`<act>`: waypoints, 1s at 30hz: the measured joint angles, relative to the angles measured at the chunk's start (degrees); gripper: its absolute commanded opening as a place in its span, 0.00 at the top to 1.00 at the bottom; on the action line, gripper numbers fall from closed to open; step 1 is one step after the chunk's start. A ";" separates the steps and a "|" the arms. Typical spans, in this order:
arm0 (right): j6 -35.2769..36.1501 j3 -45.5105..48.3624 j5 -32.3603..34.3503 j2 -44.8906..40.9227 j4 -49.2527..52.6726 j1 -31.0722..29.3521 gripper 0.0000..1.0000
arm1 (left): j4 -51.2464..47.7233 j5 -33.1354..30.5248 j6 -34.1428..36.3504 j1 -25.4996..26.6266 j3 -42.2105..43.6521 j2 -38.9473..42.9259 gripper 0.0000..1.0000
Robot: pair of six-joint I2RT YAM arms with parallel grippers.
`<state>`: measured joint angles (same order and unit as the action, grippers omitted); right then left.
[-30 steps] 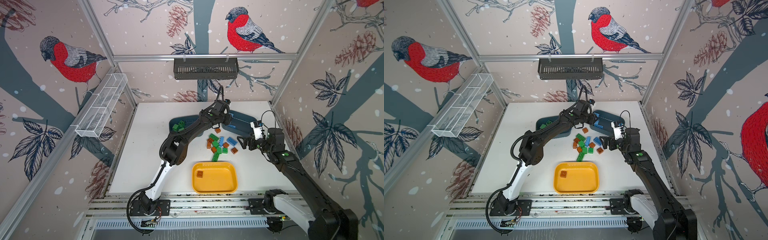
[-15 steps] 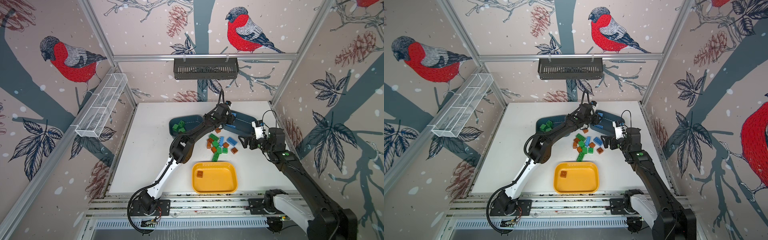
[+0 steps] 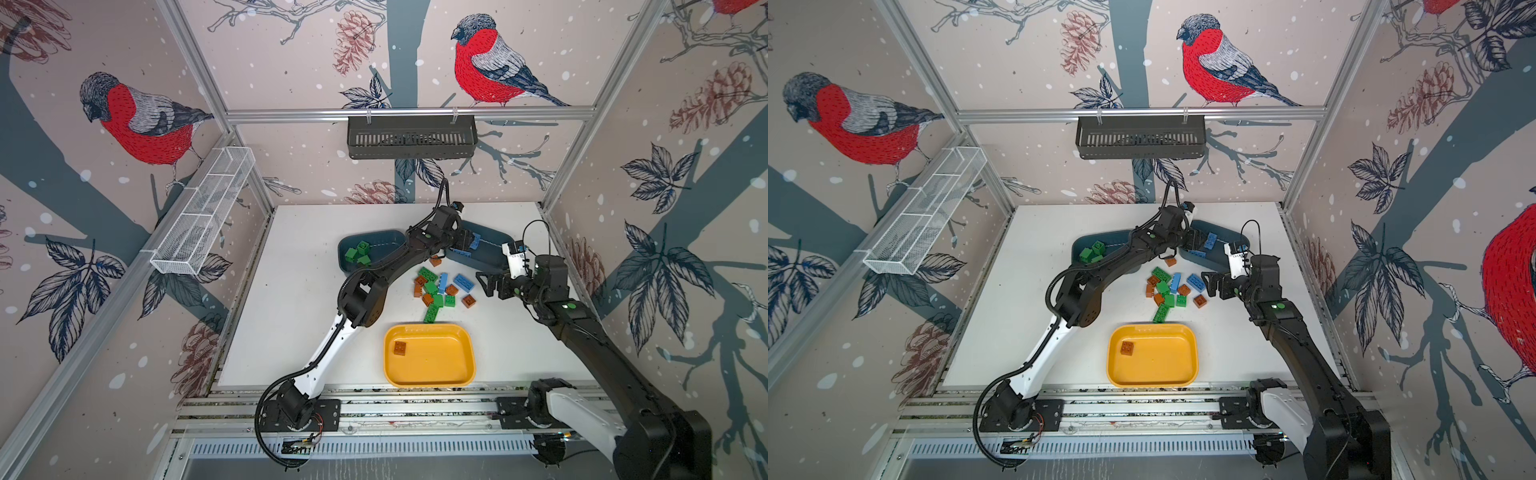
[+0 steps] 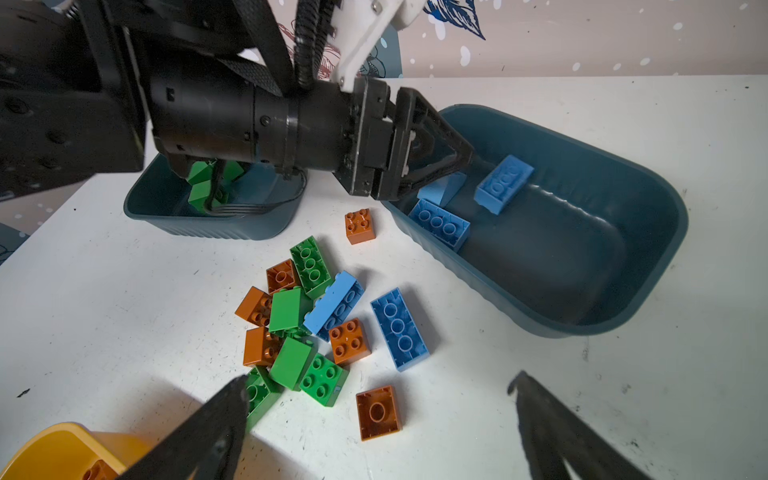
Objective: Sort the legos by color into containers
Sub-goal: 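Return the left gripper to the pile and grasp an orange brick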
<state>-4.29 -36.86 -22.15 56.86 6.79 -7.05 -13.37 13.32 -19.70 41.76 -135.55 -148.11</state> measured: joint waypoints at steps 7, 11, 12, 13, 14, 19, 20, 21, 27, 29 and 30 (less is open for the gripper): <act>0.00 0.00 0.00 -0.59 0.04 0.02 0.01 | -10.36 -3.69 2.80 -0.02 5.73 11.78 0.36; 0.00 0.00 -0.17 -0.59 0.26 0.00 0.01 | -17.20 -6.71 2.29 -0.02 13.16 18.29 0.36; 0.00 0.02 -0.24 -0.59 0.31 0.00 0.01 | -18.88 -7.50 1.81 -0.02 14.62 19.23 0.36; 0.00 0.02 -0.44 -0.59 0.37 0.00 0.00 | -21.09 -7.93 1.46 -0.02 16.44 20.35 0.37; 0.00 0.04 -0.59 -0.59 0.42 0.00 0.01 | -23.06 -8.85 0.74 -0.02 18.40 21.46 0.37; 0.02 0.26 -1.57 -0.61 0.55 -0.04 0.00 | -28.13 -11.26 -2.86 0.46 30.29 28.39 0.40; 0.02 0.37 -1.75 -0.63 0.55 -0.04 0.00 | -28.24 -11.65 -3.50 0.66 32.98 29.90 0.41; 0.02 0.52 -1.84 -0.68 0.59 -0.07 0.01 | -28.22 -11.93 -4.35 0.76 35.12 31.01 0.41; 0.04 1.42 -2.58 -1.29 0.61 -0.44 0.01 | -27.54 -11.93 -7.13 0.74 43.85 33.46 0.44; 0.02 1.53 -2.86 -1.29 0.63 -0.57 0.01 | -27.30 -11.74 -7.39 0.76 44.17 32.70 0.45; 0.02 1.57 -2.95 -1.29 0.63 -0.63 0.01 | -26.86 -11.74 -7.43 0.76 44.04 32.15 0.45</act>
<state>-4.27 -35.29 -25.10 55.57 7.42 -7.68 -40.23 1.58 -27.14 42.52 -91.50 -115.96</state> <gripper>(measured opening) 0.995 0.559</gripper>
